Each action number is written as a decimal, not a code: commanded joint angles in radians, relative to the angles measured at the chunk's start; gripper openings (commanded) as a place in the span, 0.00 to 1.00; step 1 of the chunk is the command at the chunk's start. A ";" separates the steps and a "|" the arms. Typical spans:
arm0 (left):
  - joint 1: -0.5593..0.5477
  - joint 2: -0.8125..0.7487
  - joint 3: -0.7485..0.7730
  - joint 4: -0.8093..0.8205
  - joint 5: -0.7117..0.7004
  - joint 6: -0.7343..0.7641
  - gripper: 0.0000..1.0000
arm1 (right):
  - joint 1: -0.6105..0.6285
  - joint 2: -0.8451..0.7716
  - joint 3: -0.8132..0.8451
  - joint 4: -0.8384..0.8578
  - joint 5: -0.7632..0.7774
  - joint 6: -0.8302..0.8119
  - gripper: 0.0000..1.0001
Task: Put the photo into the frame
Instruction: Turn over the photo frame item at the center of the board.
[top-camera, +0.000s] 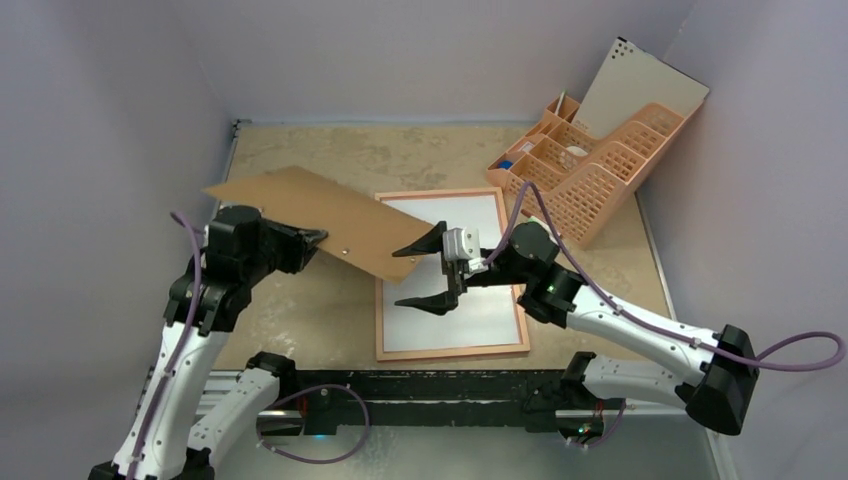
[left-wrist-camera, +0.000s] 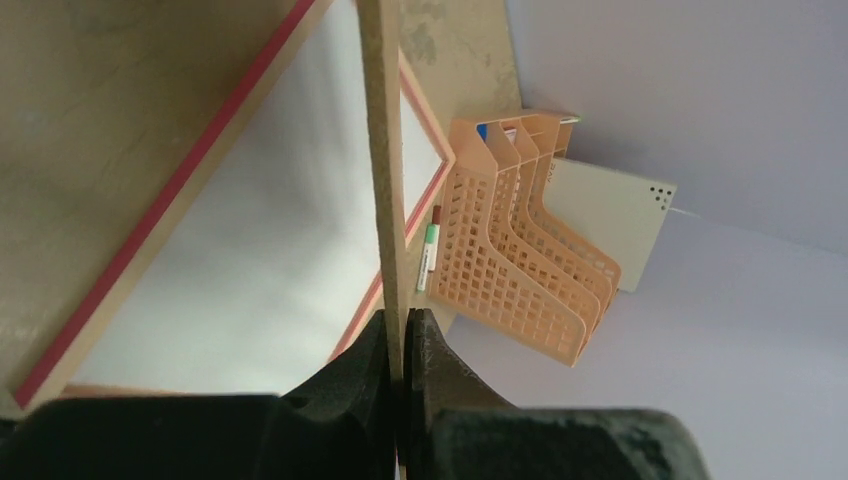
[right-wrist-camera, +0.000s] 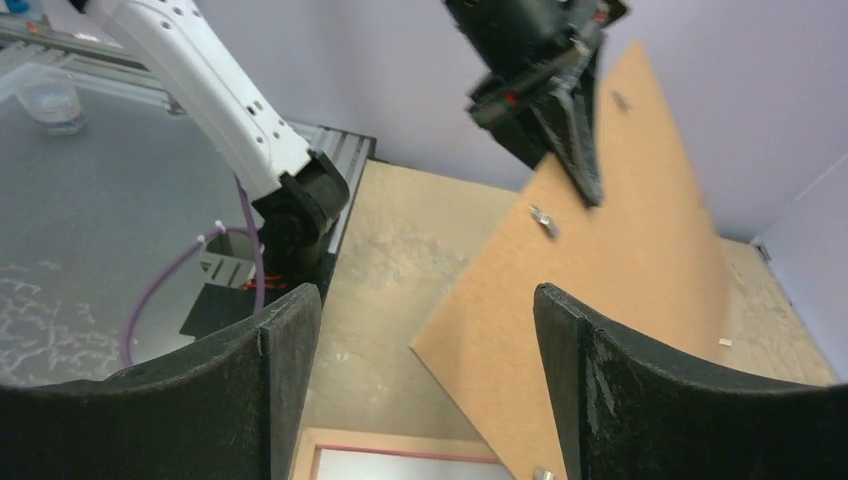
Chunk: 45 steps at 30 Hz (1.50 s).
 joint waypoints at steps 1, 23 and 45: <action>0.000 0.075 0.136 0.344 -0.028 0.302 0.00 | -0.001 -0.044 0.058 0.031 -0.059 0.067 0.80; 0.000 0.340 0.113 1.271 0.494 0.873 0.00 | -0.280 0.091 0.400 -0.353 0.979 0.909 0.76; 0.013 0.493 -0.117 1.839 0.674 0.477 0.00 | -0.622 0.096 0.616 -0.539 1.136 0.755 0.80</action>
